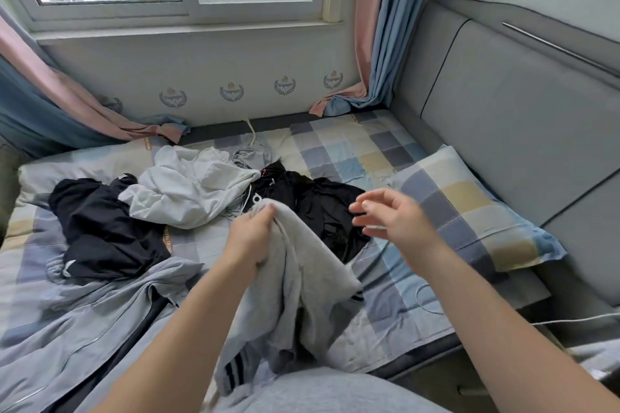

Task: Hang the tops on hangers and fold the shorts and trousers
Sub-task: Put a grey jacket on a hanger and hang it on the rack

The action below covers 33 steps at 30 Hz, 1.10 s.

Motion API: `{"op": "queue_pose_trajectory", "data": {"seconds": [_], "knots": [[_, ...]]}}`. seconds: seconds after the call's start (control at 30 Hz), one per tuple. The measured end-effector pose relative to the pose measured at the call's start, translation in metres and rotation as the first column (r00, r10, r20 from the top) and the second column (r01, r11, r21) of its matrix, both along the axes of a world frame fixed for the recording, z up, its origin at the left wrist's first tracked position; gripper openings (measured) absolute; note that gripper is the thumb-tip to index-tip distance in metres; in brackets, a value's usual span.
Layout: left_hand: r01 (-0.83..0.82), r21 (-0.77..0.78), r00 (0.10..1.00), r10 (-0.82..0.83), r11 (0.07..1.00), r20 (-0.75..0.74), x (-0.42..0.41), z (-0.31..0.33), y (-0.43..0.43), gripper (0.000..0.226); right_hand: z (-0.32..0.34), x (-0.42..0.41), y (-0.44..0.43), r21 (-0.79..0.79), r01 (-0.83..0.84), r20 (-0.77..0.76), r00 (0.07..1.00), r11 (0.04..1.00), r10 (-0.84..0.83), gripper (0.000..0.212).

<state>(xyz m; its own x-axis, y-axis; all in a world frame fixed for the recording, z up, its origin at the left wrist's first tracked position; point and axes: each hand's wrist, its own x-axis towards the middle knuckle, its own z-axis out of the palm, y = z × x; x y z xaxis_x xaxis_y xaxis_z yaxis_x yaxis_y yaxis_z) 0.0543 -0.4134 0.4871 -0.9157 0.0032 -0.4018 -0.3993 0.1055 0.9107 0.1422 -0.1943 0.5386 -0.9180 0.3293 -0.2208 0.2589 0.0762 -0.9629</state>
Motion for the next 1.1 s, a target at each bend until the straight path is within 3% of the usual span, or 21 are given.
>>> {"op": "queue_pose_trajectory", "data": {"seconds": [0.13, 0.2, 0.27, 0.33, 0.4, 0.5, 0.6, 0.7, 0.8, 0.9, 0.97, 1.03, 1.1], "knots": [[-0.149, 0.267, 0.986, 0.122, 0.952, 0.112, 0.005, 0.007, -0.002, 0.020, -0.021, 0.015, -0.027, 0.002, -0.190, 0.091, 0.978, 0.982, 0.189, 0.011], [-0.194, 0.352, 0.979, 0.160, 0.916, 0.123, 0.008, 0.018, 0.000, 0.024, -0.035, 0.022, -0.038, 0.012, -0.285, 0.144, 0.949, 0.958, 0.281, 0.032], [-0.211, 0.420, 0.977, 0.172, 0.883, 0.128, 0.013, 0.029, 0.004, 0.026, -0.045, 0.027, -0.050, 0.043, -0.340, 0.202, 0.924, 0.940, 0.325, 0.070], [-0.187, 0.517, 0.982, 0.159, 0.835, 0.098, 0.020, 0.040, 0.007, 0.027, -0.054, 0.028, -0.060, 0.129, -0.288, 0.234, 0.939, 0.949, 0.253, 0.099], [-0.172, 0.583, 0.985, 0.158, 0.794, 0.076, 0.024, 0.049, 0.009, 0.026, -0.063, 0.026, -0.063, 0.101, -0.144, 0.217, 0.969, 0.984, 0.120, 0.105], [-0.242, 0.677, 0.970, 0.181, 0.695, 0.160, 0.028, 0.060, 0.010, 0.023, -0.071, 0.023, -0.057, -0.190, 0.037, 0.375, 0.926, 0.981, 0.038, 0.081], [-0.282, 0.716, 0.957, 0.131, 0.639, 0.259, 0.035, 0.061, 0.013, 0.018, -0.076, 0.024, -0.049, -0.404, -0.047, 0.385, 0.897, 0.914, 0.216, 0.044], [-0.304, 0.701, 0.944, 0.105, 0.645, 0.313, 0.042, 0.057, 0.016, 0.014, -0.084, 0.017, -0.044, -0.269, -0.111, 0.281, 0.941, 0.957, 0.188, 0.022], [-0.337, 0.684, 0.929, 0.108, 0.648, 0.355, 0.043, 0.045, 0.010, 0.015, -0.086, 0.009, -0.031, -0.196, 0.098, 0.229, 0.972, 0.976, -0.051, 0.018], [-0.325, 0.605, 0.904, 0.051, 0.727, 0.425, 0.053, 0.028, 0.014, 0.018, -0.082, 0.000, -0.009, -0.226, 0.251, 0.179, 0.961, 0.941, -0.213, 0.024], [-0.230, 0.514, 0.865, -0.068, 0.827, 0.497, 0.071, 0.011, 0.026, 0.022, -0.076, -0.010, 0.002, -0.257, 0.301, 0.112, 0.953, 0.918, -0.281, 0.027], [0.024, 0.463, 0.792, -0.299, 0.886, 0.532, 0.093, -0.007, 0.037, 0.032, -0.064, -0.019, 0.008, -0.300, 0.309, 0.039, 0.949, 0.903, -0.312, 0.025], [0.364, 0.457, 0.654, -0.572, 0.812, 0.495, 0.108, -0.020, 0.038, 0.036, -0.051, -0.022, 0.013, -0.376, 0.261, -0.033, 0.955, 0.889, -0.295, 0.025]]}}
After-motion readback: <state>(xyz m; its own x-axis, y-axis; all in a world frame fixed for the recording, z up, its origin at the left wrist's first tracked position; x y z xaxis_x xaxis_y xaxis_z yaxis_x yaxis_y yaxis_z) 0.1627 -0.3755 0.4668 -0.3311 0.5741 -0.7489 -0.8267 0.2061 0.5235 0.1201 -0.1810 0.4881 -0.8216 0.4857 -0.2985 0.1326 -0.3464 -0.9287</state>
